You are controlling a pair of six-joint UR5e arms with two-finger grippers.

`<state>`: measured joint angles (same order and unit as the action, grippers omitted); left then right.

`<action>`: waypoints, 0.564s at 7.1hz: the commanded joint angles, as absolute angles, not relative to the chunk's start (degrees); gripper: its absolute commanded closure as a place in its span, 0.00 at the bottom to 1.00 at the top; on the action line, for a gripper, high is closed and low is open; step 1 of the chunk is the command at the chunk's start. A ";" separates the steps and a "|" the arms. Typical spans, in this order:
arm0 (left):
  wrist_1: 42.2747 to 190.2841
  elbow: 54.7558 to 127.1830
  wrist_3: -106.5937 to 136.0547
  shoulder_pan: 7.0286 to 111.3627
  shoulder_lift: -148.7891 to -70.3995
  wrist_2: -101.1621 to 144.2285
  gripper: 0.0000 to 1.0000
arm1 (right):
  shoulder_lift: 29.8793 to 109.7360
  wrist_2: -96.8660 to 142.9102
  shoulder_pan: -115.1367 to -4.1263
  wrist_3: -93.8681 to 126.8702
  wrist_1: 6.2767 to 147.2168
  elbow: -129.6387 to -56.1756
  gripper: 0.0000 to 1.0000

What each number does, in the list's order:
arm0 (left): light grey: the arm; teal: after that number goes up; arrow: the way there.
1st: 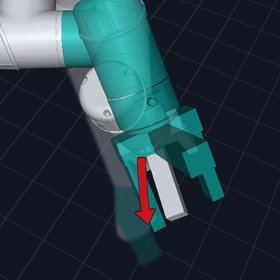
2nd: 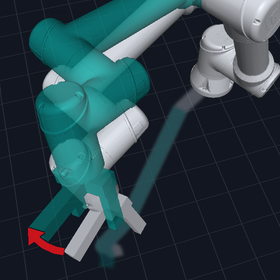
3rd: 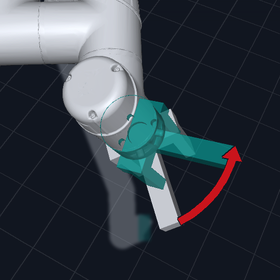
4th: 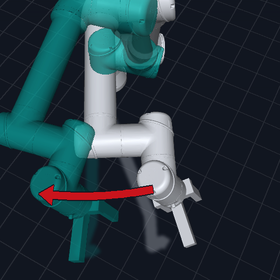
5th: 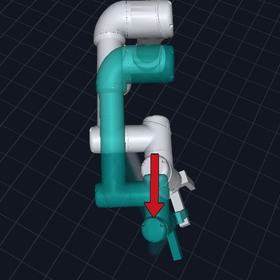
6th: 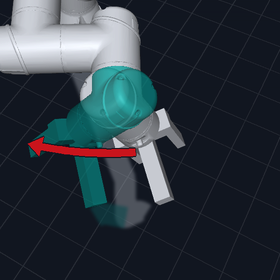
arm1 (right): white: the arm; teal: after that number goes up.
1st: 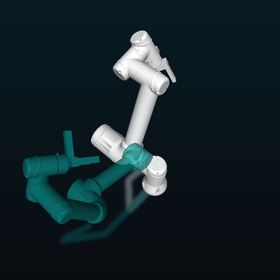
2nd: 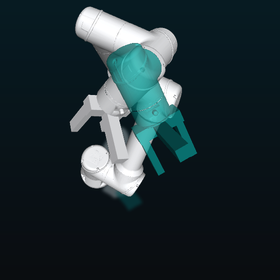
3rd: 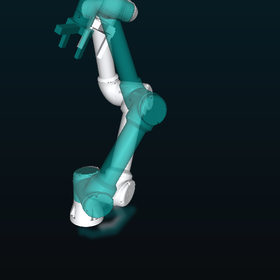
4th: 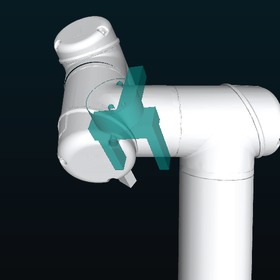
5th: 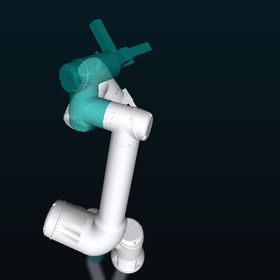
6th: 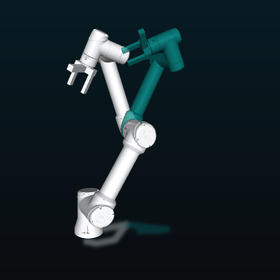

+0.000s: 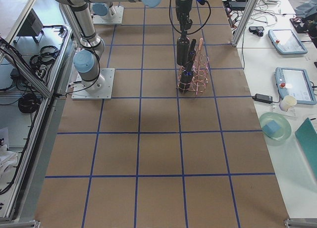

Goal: Place wine into wine basket
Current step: 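Lower the bottle into the empty rack slot beside the other bottles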

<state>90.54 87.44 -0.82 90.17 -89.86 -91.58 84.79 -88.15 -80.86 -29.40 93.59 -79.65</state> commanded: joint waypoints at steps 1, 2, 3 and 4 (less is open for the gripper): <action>90.53 87.36 -0.53 90.26 -89.74 -91.67 0.00 | 81.92 -87.45 -80.33 -31.11 95.18 -77.70 0.80; 90.53 87.36 -0.53 90.26 -89.56 -91.76 0.00 | 81.22 -87.10 -80.33 -31.03 95.19 -77.78 0.80; 90.53 87.36 -0.88 90.26 -89.39 -92.19 0.00 | 80.51 -87.19 -80.33 -31.11 95.10 -78.48 0.80; 90.53 87.36 -0.88 90.26 -89.30 -92.28 0.00 | 80.42 -87.10 -80.33 -31.11 95.01 -79.27 0.80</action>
